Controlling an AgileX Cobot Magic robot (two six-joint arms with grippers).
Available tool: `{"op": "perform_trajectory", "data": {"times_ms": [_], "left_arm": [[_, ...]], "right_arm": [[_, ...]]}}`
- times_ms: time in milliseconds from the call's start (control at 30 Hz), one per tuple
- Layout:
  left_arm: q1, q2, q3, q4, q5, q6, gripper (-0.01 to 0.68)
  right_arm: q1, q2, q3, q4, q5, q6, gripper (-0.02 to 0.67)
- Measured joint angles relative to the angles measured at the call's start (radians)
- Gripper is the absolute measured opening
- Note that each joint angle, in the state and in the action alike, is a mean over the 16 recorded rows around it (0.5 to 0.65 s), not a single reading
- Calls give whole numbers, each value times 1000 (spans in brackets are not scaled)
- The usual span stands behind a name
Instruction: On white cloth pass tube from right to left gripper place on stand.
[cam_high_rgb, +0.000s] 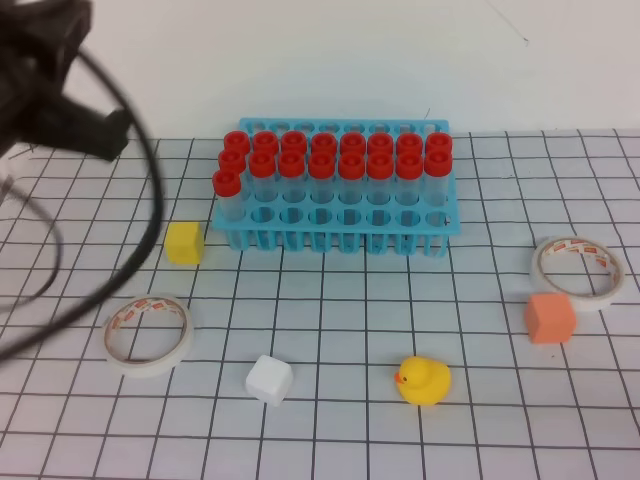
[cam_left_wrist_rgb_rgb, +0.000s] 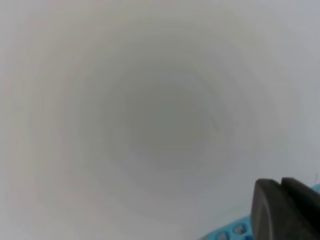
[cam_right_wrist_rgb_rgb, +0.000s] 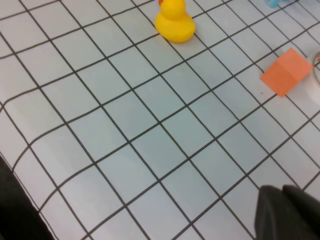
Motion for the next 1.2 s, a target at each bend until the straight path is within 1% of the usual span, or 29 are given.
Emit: {"op": "perform_trajectory", "data": {"times_ms": [200,633,767,967,1200], "left_arm": [[0,-186,134,0,33,-3,2],[0,-663,580,0,-19,5,0],[0,-787,695,0,-31,19,0],[0,-900,818,0,-30,36,0],[0,-936,901,-11,-2,13,0]], "right_arm": [[0,0,0,0,0,0,-1],[0,0,0,0,0,0,-1],[0,0,0,0,0,0,-1],[0,0,1,0,0,0,-1],[0,0,1,0,0,0,-1]]}}
